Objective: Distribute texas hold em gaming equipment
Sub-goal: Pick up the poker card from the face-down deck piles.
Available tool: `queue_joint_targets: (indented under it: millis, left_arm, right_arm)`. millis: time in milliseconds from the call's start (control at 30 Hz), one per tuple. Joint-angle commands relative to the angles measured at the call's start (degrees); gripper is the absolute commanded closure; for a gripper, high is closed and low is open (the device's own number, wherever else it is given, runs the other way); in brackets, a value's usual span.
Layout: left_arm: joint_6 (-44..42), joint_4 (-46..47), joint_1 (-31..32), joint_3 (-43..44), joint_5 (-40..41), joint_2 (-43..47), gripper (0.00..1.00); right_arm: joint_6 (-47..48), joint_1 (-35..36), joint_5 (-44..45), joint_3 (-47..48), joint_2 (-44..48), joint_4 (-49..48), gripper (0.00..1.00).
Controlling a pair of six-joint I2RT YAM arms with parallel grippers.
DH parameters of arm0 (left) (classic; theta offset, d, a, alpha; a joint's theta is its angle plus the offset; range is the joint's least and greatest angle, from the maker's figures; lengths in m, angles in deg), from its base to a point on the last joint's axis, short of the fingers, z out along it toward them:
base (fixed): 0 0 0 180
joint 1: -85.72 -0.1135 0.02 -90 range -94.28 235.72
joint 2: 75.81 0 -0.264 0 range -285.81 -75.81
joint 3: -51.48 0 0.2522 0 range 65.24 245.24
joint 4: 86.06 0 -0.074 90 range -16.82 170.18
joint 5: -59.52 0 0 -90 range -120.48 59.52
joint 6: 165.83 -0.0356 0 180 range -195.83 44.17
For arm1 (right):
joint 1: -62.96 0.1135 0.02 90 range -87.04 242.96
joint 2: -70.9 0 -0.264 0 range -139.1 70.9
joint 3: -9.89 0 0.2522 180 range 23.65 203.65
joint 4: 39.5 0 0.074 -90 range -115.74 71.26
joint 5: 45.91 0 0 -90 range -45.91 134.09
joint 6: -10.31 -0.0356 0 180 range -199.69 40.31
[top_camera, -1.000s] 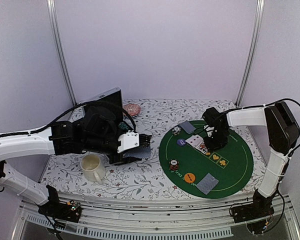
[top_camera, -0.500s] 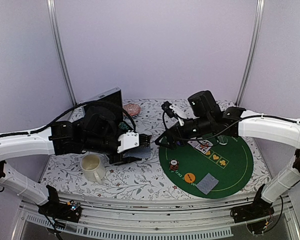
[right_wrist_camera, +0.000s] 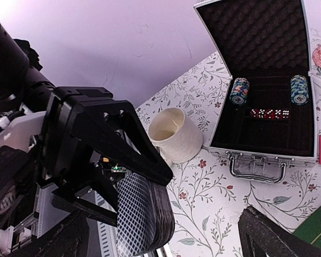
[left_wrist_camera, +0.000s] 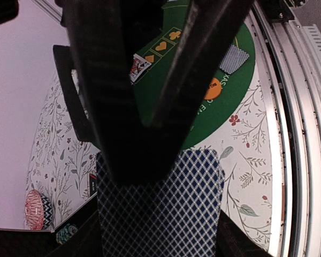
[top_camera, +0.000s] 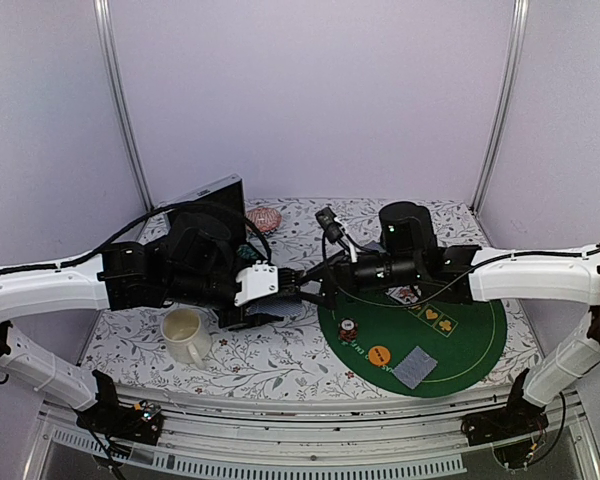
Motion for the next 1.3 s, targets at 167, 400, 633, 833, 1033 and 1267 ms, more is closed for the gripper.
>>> queue_joint_targets:
  millis: [167, 400, 633, 833, 1033, 1267]
  left_arm:
    - [0.1, 0.4, -0.5, -0.2, -0.4, 0.8, 0.38]
    - [0.1, 0.4, -0.5, -0.2, -0.4, 0.8, 0.38]
    - [0.1, 0.4, -0.5, -0.2, -0.5, 0.7, 0.38]
    - [0.0, 0.4, -0.5, -0.3, -0.2, 0.5, 0.38]
    - [0.0, 0.4, -0.6, -0.3, -0.1, 0.6, 0.38]
    - [0.0, 0.4, -0.6, -0.3, -0.1, 0.6, 0.38]
  right_arm:
    - [-2.9, 1.5, 3.5, 3.6, -5.9, 1.8, 0.02]
    - [-1.1, 1.5, 9.2, 3.6, -3.2, 9.9, 0.04]
    - [-0.3, 1.5, 6.4, 4.1, -2.2, 11.5, 0.09]
    - [0.0, 1.6, 0.8, 5.6, -2.9, 10.7, 0.21]
    - [-0.2, 1.6, 0.7, 5.8, -1.2, 11.7, 0.55]
    - [0.1, 1.5, 2.0, 6.2, 0.4, 14.5, 0.79]
